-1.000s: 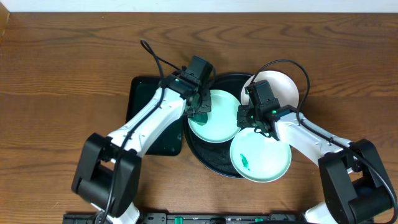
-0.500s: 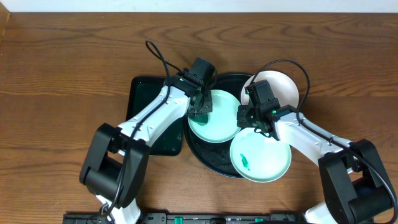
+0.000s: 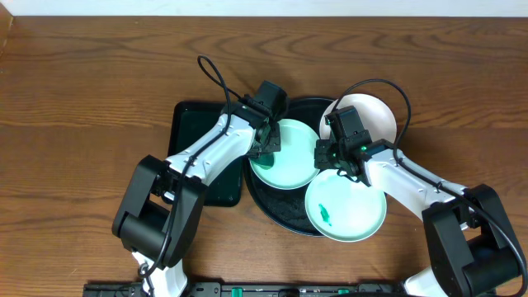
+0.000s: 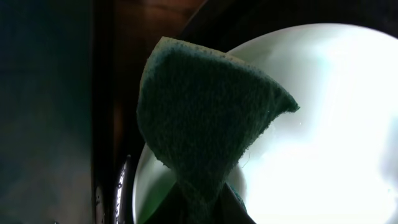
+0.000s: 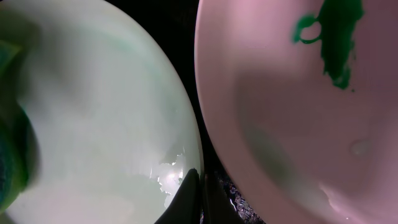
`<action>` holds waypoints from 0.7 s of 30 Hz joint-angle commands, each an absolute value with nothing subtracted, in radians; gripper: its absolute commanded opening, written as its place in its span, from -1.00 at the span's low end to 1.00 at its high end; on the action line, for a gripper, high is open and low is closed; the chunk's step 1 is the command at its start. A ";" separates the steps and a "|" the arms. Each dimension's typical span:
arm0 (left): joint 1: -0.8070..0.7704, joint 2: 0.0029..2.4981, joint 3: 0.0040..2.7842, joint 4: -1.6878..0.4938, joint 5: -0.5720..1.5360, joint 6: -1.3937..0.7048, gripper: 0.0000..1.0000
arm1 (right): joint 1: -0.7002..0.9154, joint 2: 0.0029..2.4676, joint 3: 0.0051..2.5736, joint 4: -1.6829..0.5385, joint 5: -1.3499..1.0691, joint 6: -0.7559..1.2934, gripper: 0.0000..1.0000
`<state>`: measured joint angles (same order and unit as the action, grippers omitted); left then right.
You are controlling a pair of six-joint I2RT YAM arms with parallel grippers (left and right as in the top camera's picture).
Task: Clean dirty plates on tray and stack at the side
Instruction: 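Move the held sponge right onto the left pale green plate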
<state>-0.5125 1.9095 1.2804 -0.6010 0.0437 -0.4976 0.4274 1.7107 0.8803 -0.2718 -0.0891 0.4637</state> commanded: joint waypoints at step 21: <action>-0.550 2.054 1.260 -0.578 0.010 -0.499 -0.83 | 0.434 1.721 0.873 -0.280 -0.131 0.463 -0.97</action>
